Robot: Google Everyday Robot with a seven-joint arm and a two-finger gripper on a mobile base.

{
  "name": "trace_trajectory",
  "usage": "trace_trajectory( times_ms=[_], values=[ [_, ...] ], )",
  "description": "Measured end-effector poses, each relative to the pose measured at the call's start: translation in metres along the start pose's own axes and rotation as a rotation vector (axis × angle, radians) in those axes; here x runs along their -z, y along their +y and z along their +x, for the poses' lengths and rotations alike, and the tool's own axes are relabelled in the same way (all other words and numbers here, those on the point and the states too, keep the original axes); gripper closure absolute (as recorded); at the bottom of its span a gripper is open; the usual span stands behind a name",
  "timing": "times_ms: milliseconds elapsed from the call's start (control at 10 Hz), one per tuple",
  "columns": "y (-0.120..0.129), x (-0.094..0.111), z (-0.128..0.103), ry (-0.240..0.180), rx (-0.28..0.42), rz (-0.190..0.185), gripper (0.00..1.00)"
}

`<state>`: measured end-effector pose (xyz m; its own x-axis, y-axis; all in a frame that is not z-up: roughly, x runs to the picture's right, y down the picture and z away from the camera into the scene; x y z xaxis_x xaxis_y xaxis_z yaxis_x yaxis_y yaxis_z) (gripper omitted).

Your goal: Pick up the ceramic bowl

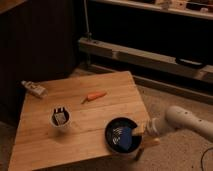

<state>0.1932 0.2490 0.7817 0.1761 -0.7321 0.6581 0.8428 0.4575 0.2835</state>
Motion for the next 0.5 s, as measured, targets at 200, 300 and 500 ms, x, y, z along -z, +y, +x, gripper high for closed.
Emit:
trace_trajectory(
  times_ms=[200,300,500],
  values=[
    [0.0015,-0.002,0.0,-0.012,-0.002,0.001,0.44],
    [0.0035,-0.0014,-0.0002,-0.011,-0.005,0.002,0.44],
    [0.0059,-0.002,-0.0009,-0.015,-0.008,0.001,0.45]
  ],
)
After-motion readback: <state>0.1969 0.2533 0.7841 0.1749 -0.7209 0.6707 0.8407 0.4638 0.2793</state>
